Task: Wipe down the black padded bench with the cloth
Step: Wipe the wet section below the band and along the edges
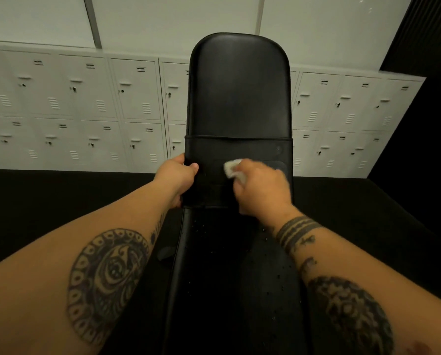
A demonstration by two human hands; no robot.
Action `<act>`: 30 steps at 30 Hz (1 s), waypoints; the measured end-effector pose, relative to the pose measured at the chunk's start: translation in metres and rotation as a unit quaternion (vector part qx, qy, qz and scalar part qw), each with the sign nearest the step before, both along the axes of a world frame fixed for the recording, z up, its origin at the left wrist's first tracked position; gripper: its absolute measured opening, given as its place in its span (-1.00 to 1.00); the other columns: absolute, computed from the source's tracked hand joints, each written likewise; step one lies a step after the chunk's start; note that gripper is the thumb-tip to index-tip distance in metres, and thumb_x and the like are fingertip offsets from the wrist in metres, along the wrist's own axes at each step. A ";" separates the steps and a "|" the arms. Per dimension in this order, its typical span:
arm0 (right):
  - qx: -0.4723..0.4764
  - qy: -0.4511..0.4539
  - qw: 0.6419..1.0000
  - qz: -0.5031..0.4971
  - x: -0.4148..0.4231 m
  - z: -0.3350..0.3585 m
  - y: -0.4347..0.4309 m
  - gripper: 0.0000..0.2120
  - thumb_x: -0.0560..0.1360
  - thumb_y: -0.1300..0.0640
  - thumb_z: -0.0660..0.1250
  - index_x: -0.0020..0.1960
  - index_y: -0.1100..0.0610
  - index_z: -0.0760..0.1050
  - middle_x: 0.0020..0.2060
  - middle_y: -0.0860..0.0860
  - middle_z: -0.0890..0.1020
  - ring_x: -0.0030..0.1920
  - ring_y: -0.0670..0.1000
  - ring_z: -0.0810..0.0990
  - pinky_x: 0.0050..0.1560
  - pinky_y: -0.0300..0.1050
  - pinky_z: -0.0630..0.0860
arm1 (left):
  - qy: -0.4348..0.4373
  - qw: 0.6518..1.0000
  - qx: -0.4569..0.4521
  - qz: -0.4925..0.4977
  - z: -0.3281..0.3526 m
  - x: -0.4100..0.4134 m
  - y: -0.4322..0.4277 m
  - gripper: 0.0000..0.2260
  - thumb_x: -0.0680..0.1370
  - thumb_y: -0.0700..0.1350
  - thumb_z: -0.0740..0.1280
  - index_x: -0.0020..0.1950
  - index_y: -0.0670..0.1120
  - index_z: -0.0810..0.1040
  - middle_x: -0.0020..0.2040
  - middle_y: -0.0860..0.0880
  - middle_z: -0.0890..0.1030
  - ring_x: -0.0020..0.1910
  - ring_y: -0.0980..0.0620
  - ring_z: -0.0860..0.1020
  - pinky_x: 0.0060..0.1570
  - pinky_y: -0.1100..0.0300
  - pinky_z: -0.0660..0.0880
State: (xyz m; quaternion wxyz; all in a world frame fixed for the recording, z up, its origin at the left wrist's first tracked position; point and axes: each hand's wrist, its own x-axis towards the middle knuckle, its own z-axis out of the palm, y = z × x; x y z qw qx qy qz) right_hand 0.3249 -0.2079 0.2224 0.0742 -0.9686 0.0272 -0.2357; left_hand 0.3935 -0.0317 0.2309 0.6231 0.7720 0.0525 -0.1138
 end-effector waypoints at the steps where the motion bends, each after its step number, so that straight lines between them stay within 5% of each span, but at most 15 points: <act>1: 0.016 -0.012 0.999 -0.025 0.006 0.008 -0.007 -0.73 0.54 -0.03 0.23 0.20 -0.05 0.51 0.06 0.03 0.64 0.06 0.14 0.62 0.10 0.04 0.43 | -0.001 1.000 -0.002 0.000 0.000 0.000 0.000 -0.71 0.70 -0.08 0.22 0.41 0.15 0.48 0.17 -0.08 0.60 0.12 -0.18 0.59 0.03 -0.17 0.61; 6: 0.063 -0.018 0.996 0.059 0.022 0.017 0.013 -0.72 0.53 -0.05 0.25 0.20 -0.10 0.57 0.12 0.04 0.65 0.11 0.17 0.62 0.13 0.09 0.53 | 0.006 1.000 0.008 0.004 0.003 0.001 -0.001 -0.74 0.69 -0.07 0.23 0.36 0.16 0.51 0.14 -0.11 0.61 0.06 -0.21 0.60 -0.25 -0.04 0.58; 10: 0.015 0.022 0.990 0.135 -0.001 -0.021 0.033 -0.67 0.46 -0.07 0.24 0.19 -0.15 0.58 0.10 -0.06 0.65 0.05 0.10 0.64 0.01 0.03 0.58 | 0.008 1.000 0.007 0.010 0.000 0.001 -0.001 -0.73 0.69 -0.06 0.25 0.36 0.17 0.51 0.14 -0.11 0.61 0.03 -0.21 0.61 -0.33 -0.02 0.57; 18: -0.059 0.087 0.991 0.086 -0.022 -0.006 0.007 -0.77 0.51 -0.04 0.26 0.10 -0.04 0.60 0.01 0.00 0.64 0.01 0.12 0.62 -0.16 -0.07 0.44 | 0.016 1.000 0.011 0.003 0.001 0.000 -0.001 -0.70 0.69 -0.04 0.22 0.42 0.19 0.45 0.21 -0.11 0.58 0.16 -0.26 0.57 0.11 -0.33 0.56; 28: -0.096 0.057 0.981 0.158 -0.010 -0.007 0.074 -0.73 0.59 -0.08 0.17 0.09 -0.06 0.61 -0.09 -0.01 0.61 -0.10 0.12 0.62 -0.14 -0.04 0.42 | 0.021 0.999 0.047 0.005 0.005 0.002 0.000 -0.66 0.70 -0.03 0.22 0.48 0.18 0.42 0.27 -0.18 0.55 0.28 -0.35 0.50 0.10 -0.39 0.55; 30: -0.093 0.057 0.983 0.149 -0.015 -0.008 0.060 -0.70 0.58 -0.10 0.16 0.08 -0.03 0.62 -0.07 0.00 0.63 -0.09 0.12 0.63 -0.12 -0.05 0.41 | 0.036 0.999 0.026 0.006 0.007 0.001 0.000 -0.65 0.70 -0.05 0.22 0.49 0.18 0.42 0.31 -0.18 0.55 0.28 -0.34 0.52 -0.03 -0.31 0.59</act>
